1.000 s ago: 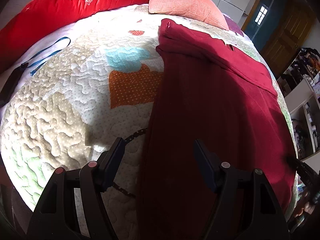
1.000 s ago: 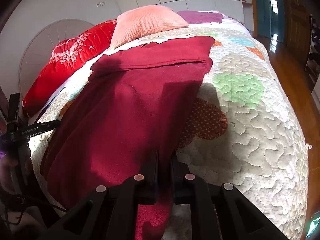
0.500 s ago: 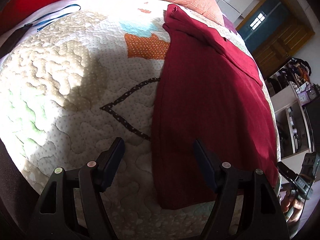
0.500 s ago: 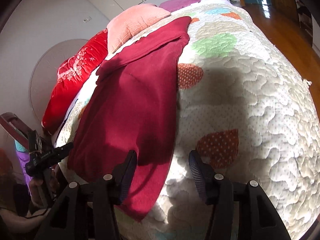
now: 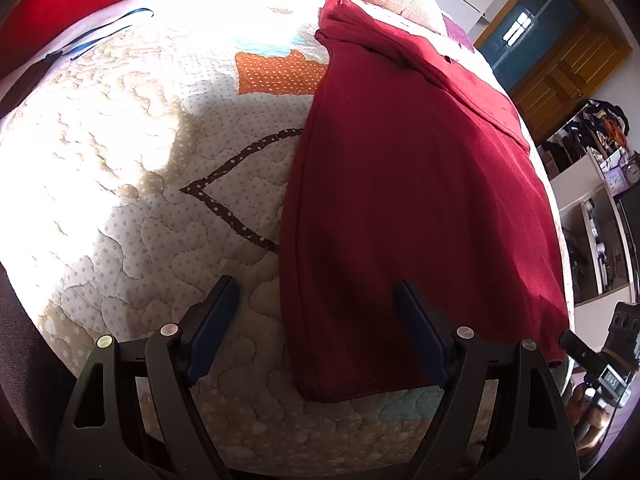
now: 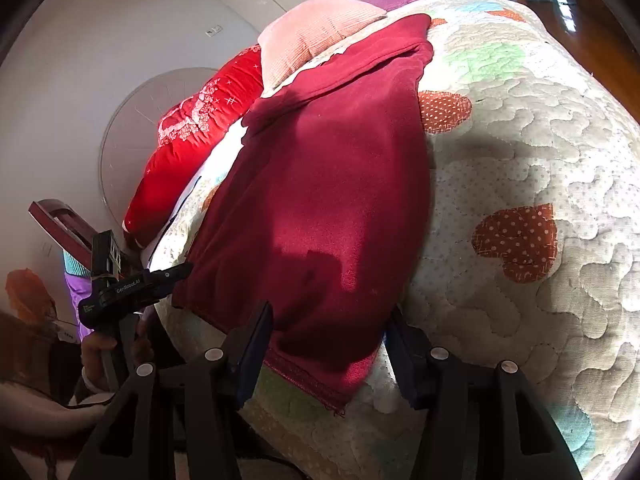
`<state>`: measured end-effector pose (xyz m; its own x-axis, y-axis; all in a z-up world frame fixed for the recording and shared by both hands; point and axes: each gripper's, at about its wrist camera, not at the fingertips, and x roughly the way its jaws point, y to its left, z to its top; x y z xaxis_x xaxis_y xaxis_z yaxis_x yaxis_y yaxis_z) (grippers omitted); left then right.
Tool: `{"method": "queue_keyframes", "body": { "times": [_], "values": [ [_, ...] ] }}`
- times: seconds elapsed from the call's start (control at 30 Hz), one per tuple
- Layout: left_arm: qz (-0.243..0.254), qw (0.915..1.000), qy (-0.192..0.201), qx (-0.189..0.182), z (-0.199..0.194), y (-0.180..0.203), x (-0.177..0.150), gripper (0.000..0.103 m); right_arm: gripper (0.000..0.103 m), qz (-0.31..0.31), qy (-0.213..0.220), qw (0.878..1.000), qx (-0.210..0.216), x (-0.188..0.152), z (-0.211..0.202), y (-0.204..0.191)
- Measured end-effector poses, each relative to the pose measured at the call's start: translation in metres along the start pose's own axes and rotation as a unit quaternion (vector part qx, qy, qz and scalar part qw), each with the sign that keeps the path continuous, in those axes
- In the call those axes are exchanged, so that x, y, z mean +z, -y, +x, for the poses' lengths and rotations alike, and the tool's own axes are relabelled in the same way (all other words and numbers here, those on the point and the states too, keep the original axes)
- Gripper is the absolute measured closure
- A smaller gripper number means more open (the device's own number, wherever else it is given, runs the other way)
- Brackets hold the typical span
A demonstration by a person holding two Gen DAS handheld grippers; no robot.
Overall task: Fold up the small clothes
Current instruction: 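Press the folded sweater flat with the right gripper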
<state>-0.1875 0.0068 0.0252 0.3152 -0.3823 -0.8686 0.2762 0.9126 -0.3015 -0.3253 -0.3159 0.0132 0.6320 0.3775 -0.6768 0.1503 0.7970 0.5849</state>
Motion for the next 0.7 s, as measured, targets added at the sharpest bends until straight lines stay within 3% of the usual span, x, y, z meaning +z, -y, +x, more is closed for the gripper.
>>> {"method": "queue_keyframes", "body": {
  "times": [0.6, 0.67, 0.7],
  "values": [
    [0.027, 0.9996, -0.006, 0.003, 0.0027, 0.0067, -0.0041, 0.022, 0.049, -0.007, -0.001, 1.0, 0.021, -0.0009, -0.0007, 0.0085],
    [0.036, 0.9993, -0.003, 0.008, 0.0031, 0.0086, -0.0064, 0.028, 0.054, -0.019, -0.005, 1.0, 0.024, -0.0011, 0.0015, 0.0076],
    [0.039, 0.9992, -0.002, 0.009, 0.0029, 0.0094, -0.0072, 0.034, 0.065, -0.029, -0.009, 0.999, 0.026, -0.0008, 0.0031, 0.0053]
  ]
}}
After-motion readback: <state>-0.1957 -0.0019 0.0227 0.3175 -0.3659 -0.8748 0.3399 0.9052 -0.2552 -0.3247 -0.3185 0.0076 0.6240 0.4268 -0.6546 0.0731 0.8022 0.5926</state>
